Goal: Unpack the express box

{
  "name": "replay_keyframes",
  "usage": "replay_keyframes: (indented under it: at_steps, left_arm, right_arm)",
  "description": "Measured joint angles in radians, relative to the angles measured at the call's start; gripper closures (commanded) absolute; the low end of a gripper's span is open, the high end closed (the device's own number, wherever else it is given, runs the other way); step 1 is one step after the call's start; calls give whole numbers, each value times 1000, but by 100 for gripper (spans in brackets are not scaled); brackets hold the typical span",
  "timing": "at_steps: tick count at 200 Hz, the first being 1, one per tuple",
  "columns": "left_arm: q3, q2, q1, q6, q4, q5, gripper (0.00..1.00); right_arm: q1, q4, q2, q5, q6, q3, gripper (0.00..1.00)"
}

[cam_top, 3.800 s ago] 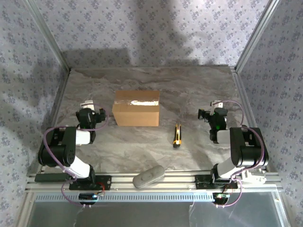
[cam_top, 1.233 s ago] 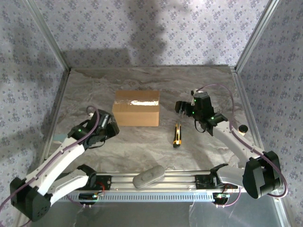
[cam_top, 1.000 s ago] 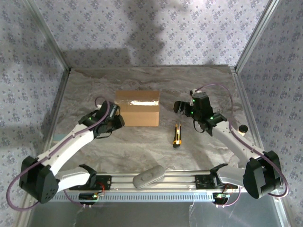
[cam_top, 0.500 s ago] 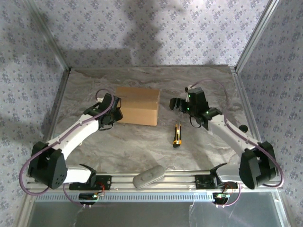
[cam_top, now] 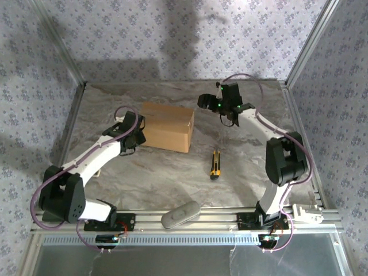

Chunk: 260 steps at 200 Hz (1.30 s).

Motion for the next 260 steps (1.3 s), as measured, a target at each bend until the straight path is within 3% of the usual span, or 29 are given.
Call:
replay_keyframes:
  at_steps: [60,105,203,260]
  left_arm:
    - [10,22,19,26,34,-24,54]
    - [10,27,35,52,48,-37,54]
    - [28,27,85,101,59,-74,54]
    - [28,10,85,108,58,-72,54]
  right_arm:
    - [42,6,40,-48,25,34,35]
    - [67,57,14,-66,58,-50,38]
    - [93,64,-151,-64,84,-200,39]
    - [97,-44,-348,41,65,-265,38]
